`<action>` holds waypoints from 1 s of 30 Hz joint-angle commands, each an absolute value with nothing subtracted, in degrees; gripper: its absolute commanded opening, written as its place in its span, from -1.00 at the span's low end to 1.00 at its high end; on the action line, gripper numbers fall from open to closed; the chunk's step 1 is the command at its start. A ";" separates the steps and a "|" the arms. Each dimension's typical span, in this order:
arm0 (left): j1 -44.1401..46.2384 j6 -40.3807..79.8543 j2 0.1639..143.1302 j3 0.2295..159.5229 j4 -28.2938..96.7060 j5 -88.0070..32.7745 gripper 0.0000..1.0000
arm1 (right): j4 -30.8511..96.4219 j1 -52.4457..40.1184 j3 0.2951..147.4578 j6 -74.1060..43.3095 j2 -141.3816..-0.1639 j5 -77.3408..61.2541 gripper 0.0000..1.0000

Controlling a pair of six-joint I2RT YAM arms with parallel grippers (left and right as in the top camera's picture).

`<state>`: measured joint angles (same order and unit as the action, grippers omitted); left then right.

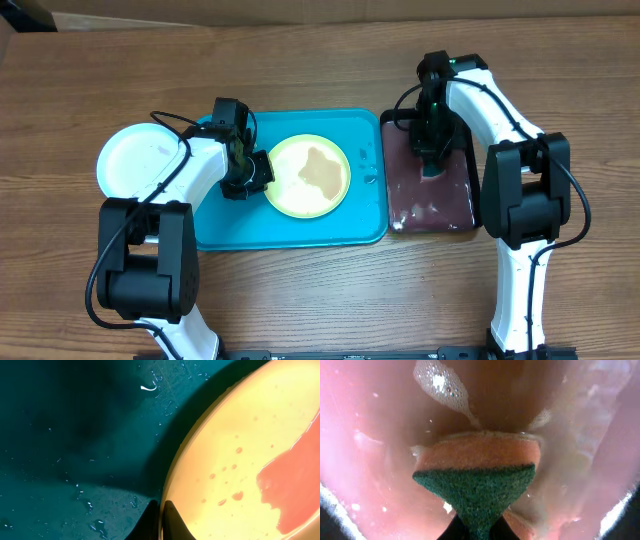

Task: Clean dirty plates on tray and stack at the side
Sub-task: 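Return the sponge to the black tray and open the right gripper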

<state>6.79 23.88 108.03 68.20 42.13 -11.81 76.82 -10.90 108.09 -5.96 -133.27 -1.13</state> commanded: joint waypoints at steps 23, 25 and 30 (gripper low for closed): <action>7.22 24.27 108.64 68.01 41.30 -11.62 -0.77 | 78.65 -10.70 109.03 -6.00 -133.19 -2.13 -0.31; 7.22 24.27 108.64 68.01 41.32 -11.57 -0.65 | 78.50 -10.70 109.32 -6.00 -133.19 -3.11 -0.28; 7.22 24.25 108.64 67.96 41.34 -11.40 -0.56 | 82.26 -8.84 118.30 -6.04 -133.19 -6.79 -0.25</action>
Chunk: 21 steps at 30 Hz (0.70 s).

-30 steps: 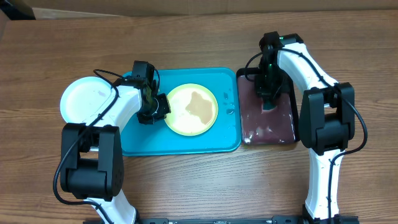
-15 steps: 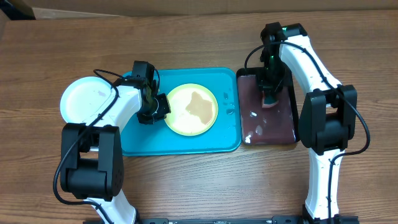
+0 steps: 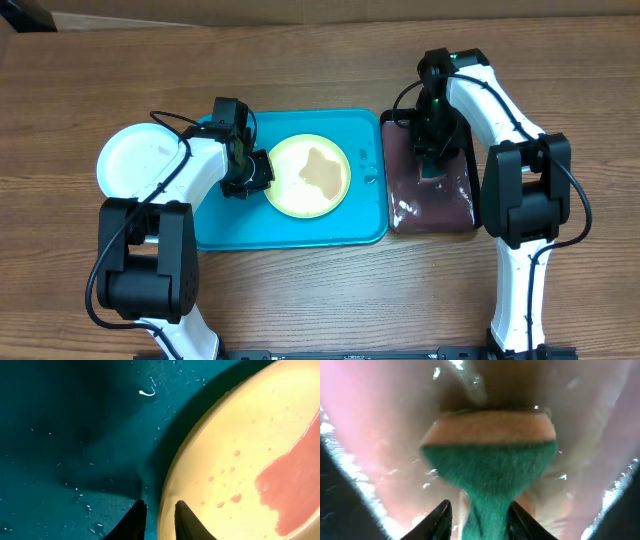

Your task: Clean dirty plates on tray and stack at the side

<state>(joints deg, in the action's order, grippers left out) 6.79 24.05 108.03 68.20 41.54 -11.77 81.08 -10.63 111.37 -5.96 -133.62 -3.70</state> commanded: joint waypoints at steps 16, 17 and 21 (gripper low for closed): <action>7.27 24.29 108.71 67.46 41.32 -9.91 -0.57 | 87.11 9.43 129.34 -6.24 -133.19 -7.57 1.00; 7.31 24.29 108.71 67.33 41.25 -9.89 -0.57 | 87.11 10.44 129.34 -6.24 -133.19 -7.81 1.00; 7.97 24.51 108.75 66.11 39.86 -9.91 -0.58 | 86.17 13.26 129.34 -6.22 -133.19 -7.79 1.00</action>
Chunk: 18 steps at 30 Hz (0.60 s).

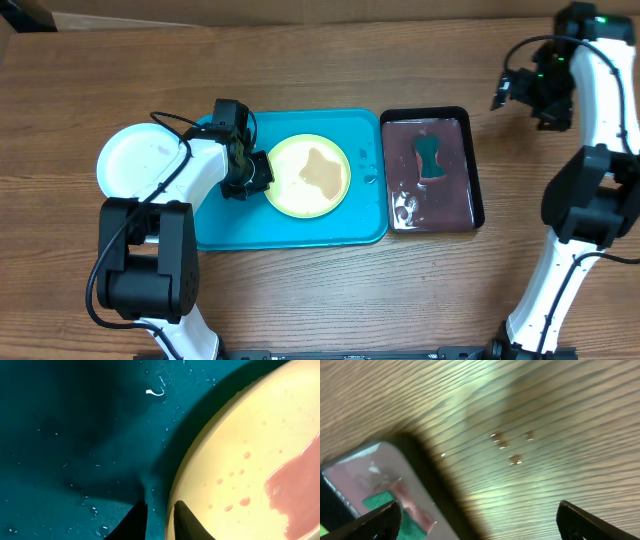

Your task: Clean dirty plates on tray and stack at the side

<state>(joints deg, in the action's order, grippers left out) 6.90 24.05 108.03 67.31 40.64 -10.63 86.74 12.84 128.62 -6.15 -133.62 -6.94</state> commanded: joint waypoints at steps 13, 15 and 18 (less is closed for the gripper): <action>8.34 22.79 108.73 68.79 41.74 -10.13 -0.92 | 78.37 14.76 129.34 -6.20 -133.19 -7.77 1.00; 7.79 22.26 108.73 72.38 43.83 -10.13 -0.91 | 77.36 14.76 129.34 -6.20 -133.19 -7.75 1.00; 7.55 22.26 108.73 76.82 46.06 -10.20 -0.92 | 76.82 14.76 129.34 -6.20 -133.19 -7.77 1.00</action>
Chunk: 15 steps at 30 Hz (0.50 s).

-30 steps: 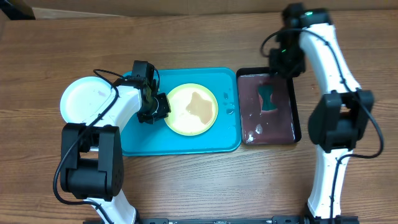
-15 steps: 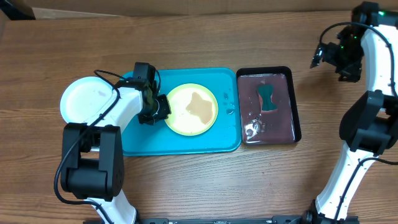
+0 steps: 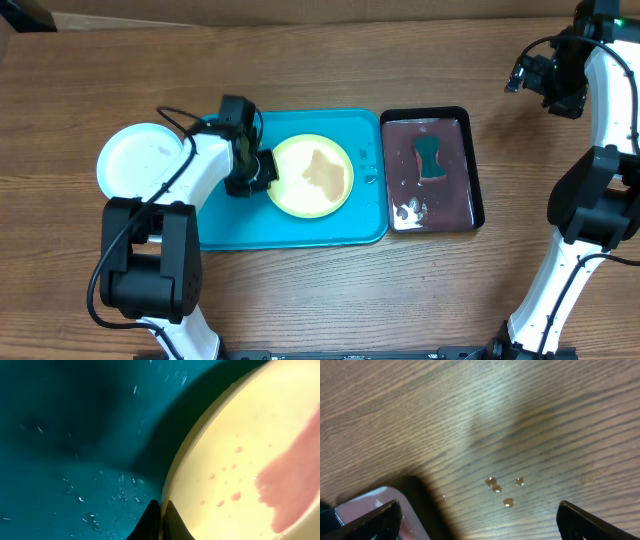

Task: Clean dirty plates on tray and stack at the side
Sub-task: 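Grip the yellow plate edge with the left gripper and lift it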

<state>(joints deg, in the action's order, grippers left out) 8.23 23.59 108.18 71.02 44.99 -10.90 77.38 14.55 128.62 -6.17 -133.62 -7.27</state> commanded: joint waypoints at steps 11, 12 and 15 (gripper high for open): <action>12.36 22.28 108.73 92.92 52.10 -9.39 -0.92 | 76.53 14.76 129.34 -6.20 -133.19 -7.77 1.00; 13.26 22.31 108.73 93.95 52.14 -8.75 -0.92 | 76.53 14.76 129.34 -6.20 -133.19 -7.77 1.00; 17.67 22.31 108.73 97.58 52.23 -4.67 -0.92 | 76.53 14.76 129.34 -6.20 -133.19 -7.77 1.00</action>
